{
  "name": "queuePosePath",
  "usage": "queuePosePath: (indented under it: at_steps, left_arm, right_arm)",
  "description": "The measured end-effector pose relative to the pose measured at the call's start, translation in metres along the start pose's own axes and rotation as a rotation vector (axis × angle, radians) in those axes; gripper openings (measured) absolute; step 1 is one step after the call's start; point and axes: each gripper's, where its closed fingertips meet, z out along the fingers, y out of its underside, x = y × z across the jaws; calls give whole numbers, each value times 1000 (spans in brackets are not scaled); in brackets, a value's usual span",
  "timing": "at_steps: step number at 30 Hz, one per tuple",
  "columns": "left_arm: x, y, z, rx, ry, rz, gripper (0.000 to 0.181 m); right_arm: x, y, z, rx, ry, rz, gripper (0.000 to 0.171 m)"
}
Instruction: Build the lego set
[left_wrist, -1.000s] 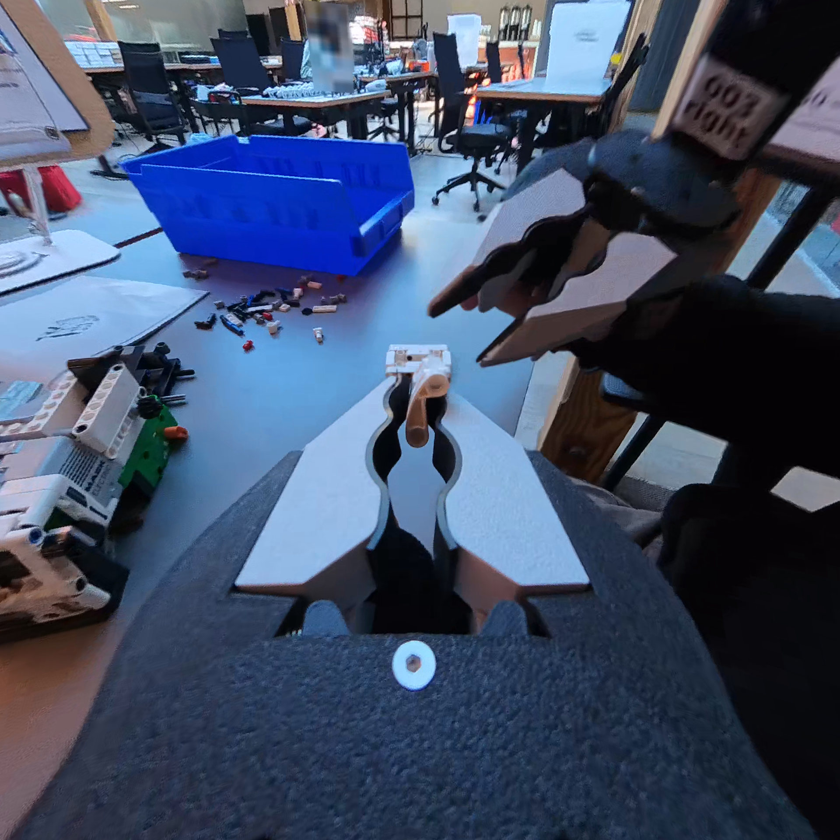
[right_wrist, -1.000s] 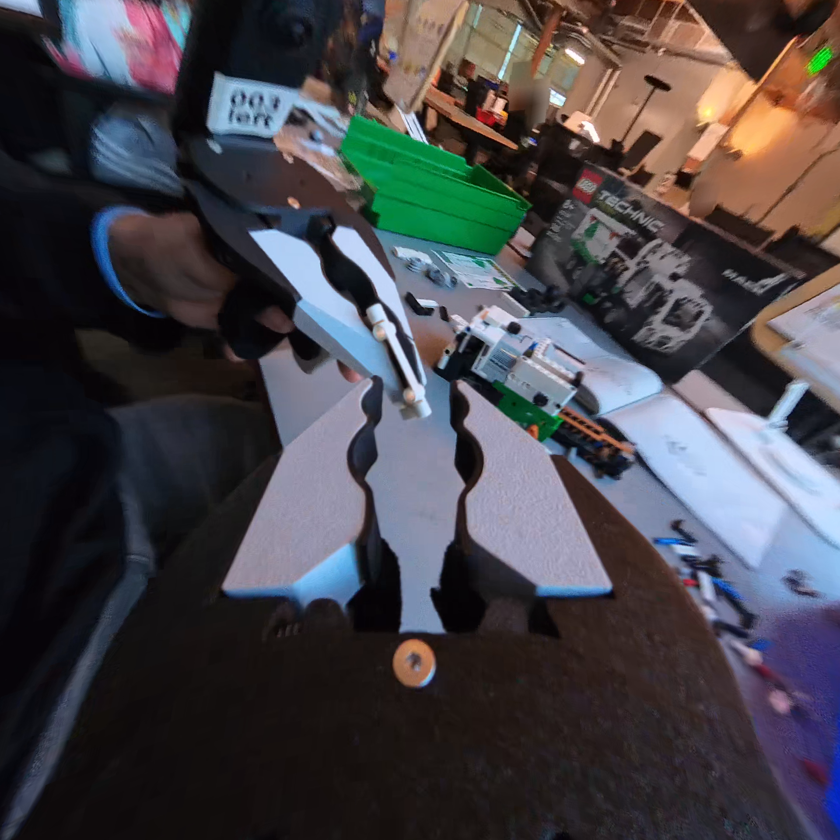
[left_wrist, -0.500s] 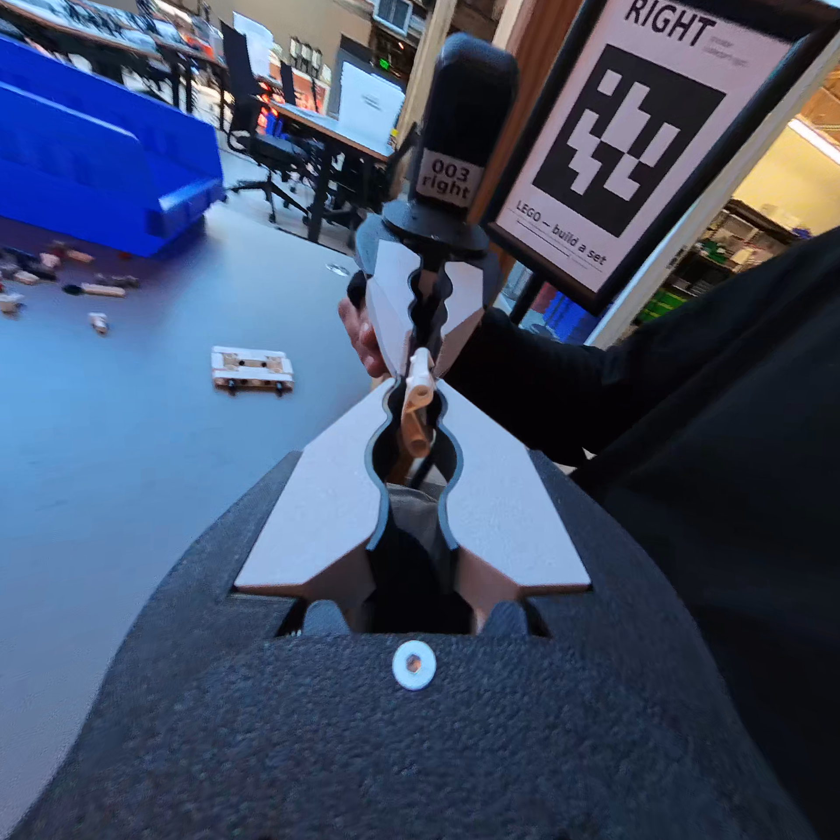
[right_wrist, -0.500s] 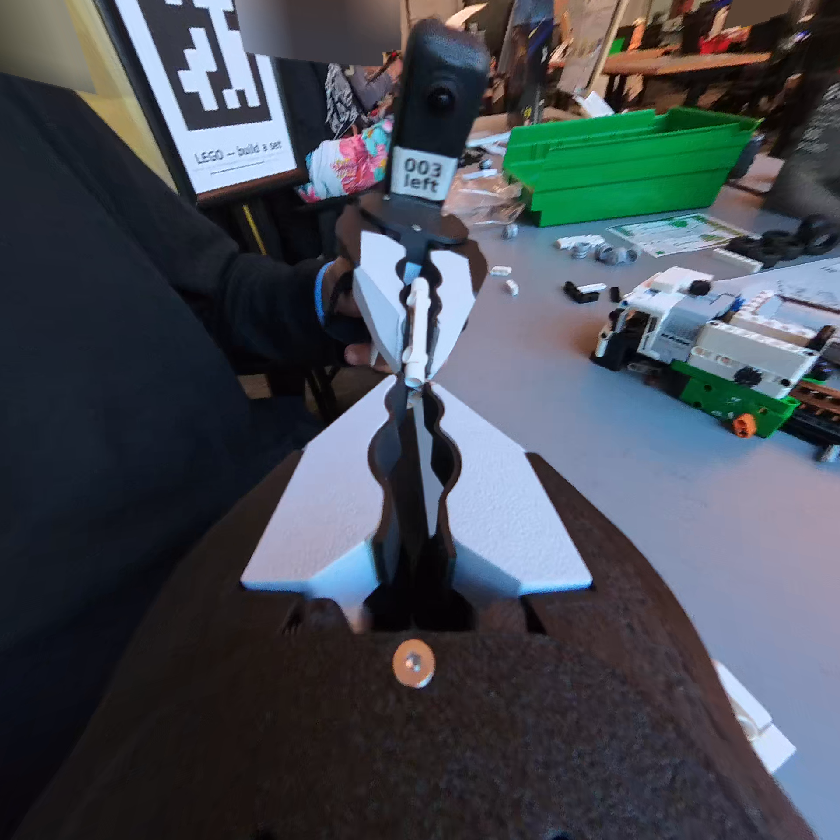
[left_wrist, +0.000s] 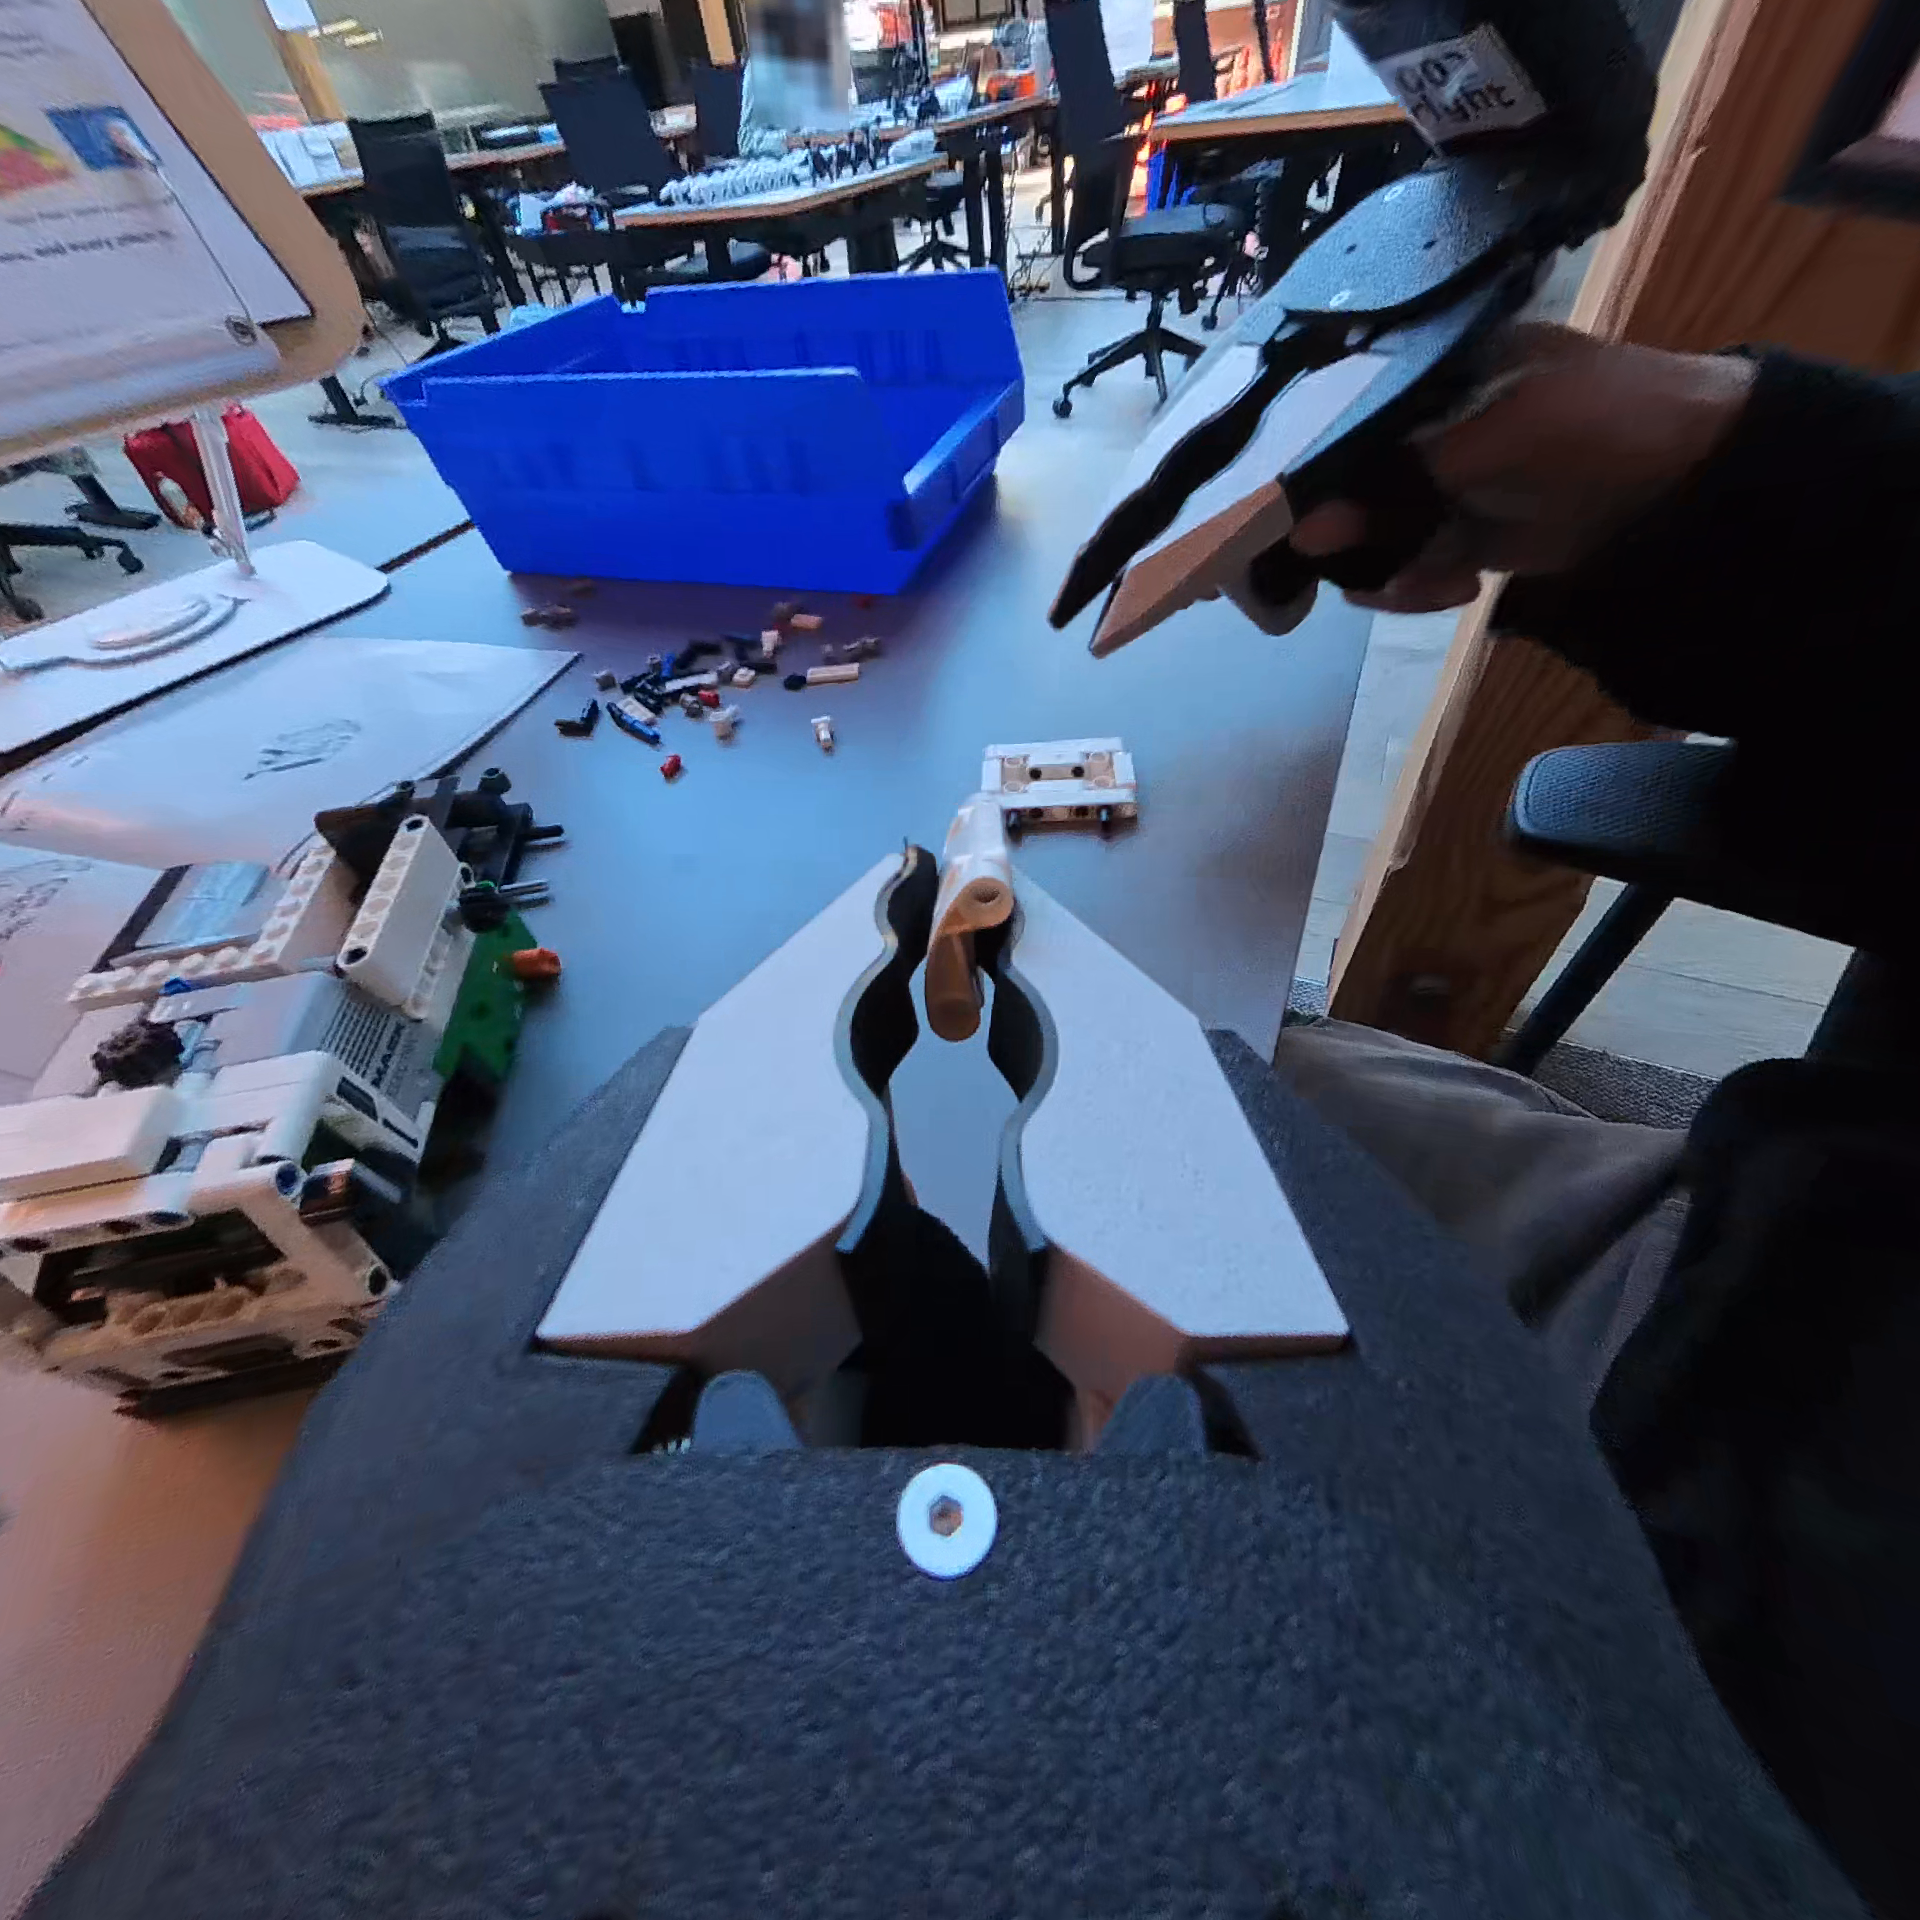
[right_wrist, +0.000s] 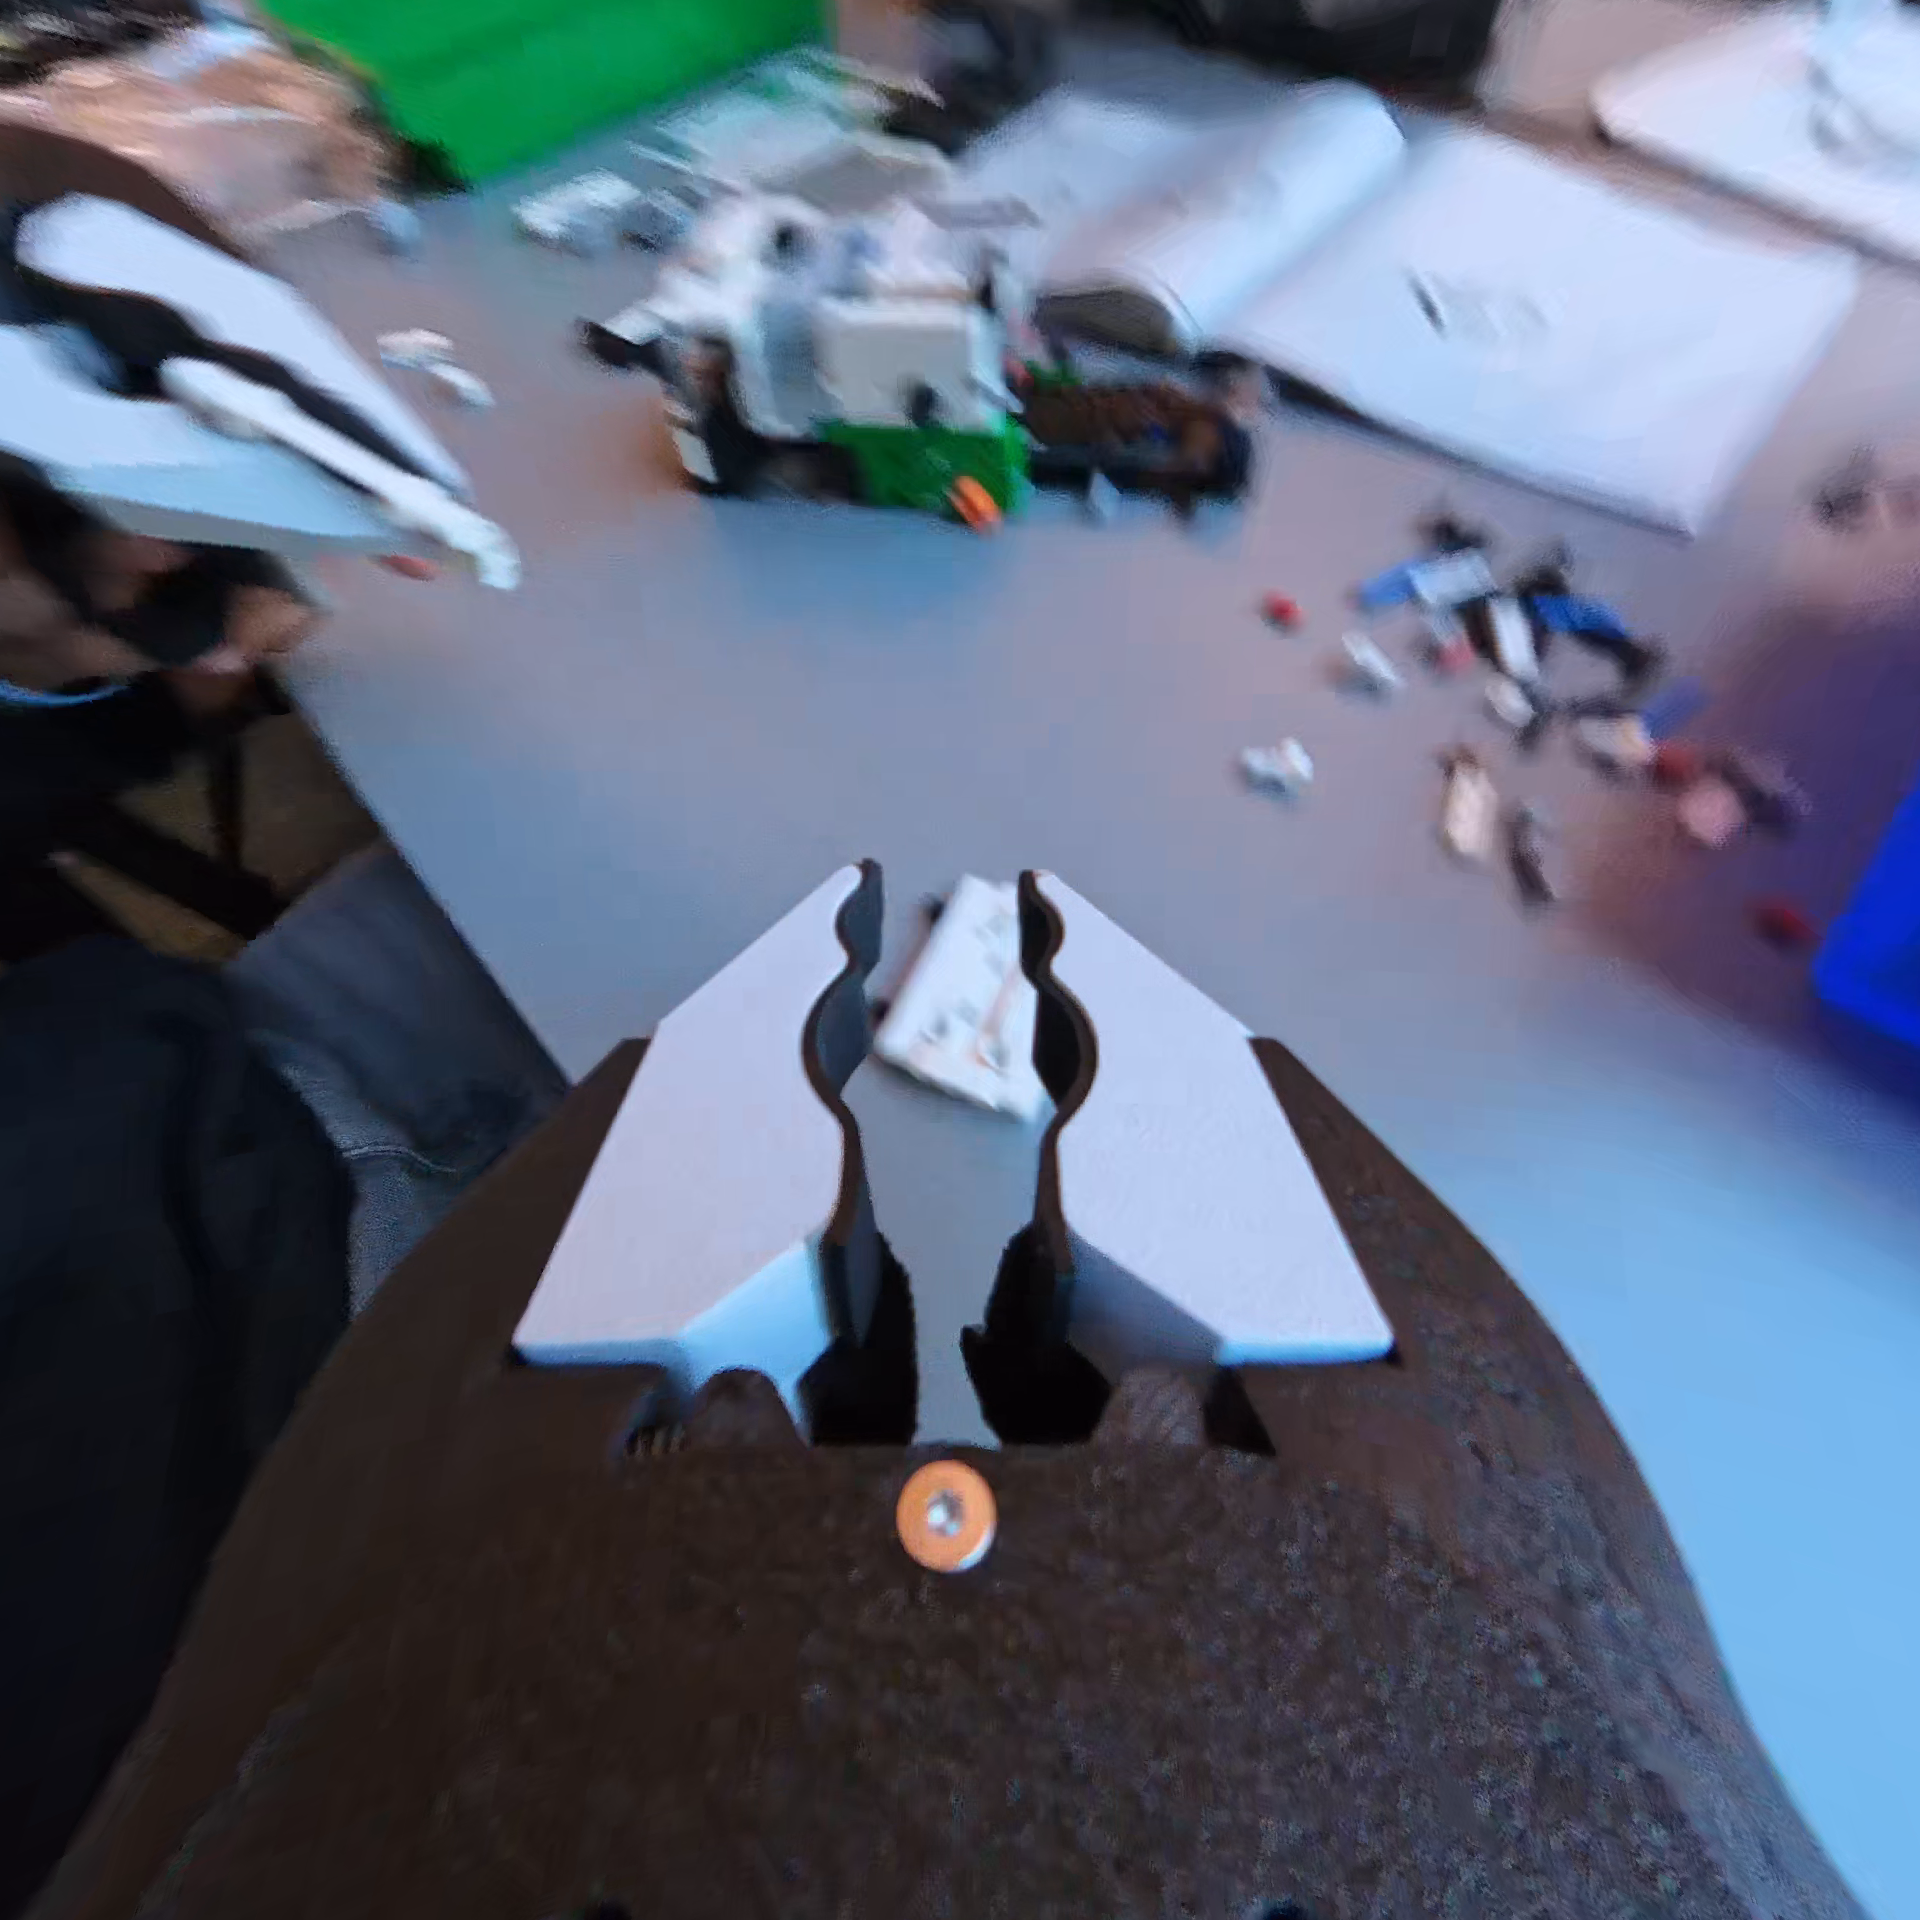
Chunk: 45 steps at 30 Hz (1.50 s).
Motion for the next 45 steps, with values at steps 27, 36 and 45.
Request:
queuePosePath:
  at_steps: [27, 36, 45]
  left_arm:
    - [6, 34, 34, -227, 131, -161, 6]
    - [0, 36, 30, -260, 163, -255, 6]
    - [-7, 39, 27, -258, 137, -304, 6]
  right_arm:
    - [-34, 36, 21, -94, -137, -209, 67]
    - [-23, 33, 41, -160, -497, -459, 68]
    - [-45, 47, 51, -262, -624, -609, 59]
